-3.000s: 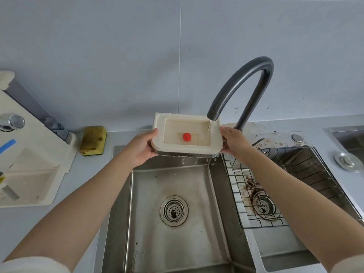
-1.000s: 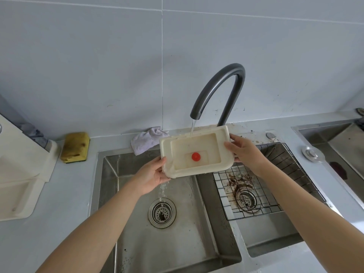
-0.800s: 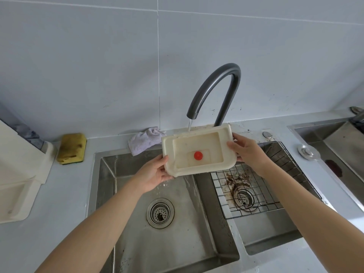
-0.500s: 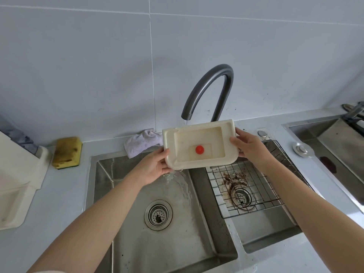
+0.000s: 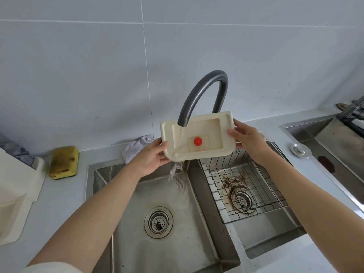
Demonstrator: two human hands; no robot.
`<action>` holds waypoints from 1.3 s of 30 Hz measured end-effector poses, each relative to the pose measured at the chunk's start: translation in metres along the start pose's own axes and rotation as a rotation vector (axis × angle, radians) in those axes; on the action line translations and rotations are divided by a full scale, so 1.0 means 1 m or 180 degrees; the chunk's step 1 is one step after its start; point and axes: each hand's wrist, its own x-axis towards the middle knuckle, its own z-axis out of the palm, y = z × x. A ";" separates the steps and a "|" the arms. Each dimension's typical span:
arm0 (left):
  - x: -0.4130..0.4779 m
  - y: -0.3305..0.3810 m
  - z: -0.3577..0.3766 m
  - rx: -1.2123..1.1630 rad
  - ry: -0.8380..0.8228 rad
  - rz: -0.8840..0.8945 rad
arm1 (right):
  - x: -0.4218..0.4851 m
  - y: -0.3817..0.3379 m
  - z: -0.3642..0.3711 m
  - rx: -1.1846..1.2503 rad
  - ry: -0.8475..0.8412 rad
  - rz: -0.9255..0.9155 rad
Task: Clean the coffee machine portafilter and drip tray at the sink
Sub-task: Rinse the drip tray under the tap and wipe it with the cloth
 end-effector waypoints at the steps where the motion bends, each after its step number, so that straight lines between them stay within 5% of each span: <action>1: 0.001 0.002 0.000 0.0004 0.0002 0.0003 | 0.002 0.000 0.000 0.0008 0.0001 -0.0017; 18: -0.007 0.007 -0.008 0.0181 0.0179 0.0070 | 0.011 0.026 0.006 0.0211 -0.0073 -0.0083; 39: -0.046 0.046 -0.018 0.0856 0.0670 0.0310 | 0.021 0.055 0.061 0.1365 -0.0127 0.0197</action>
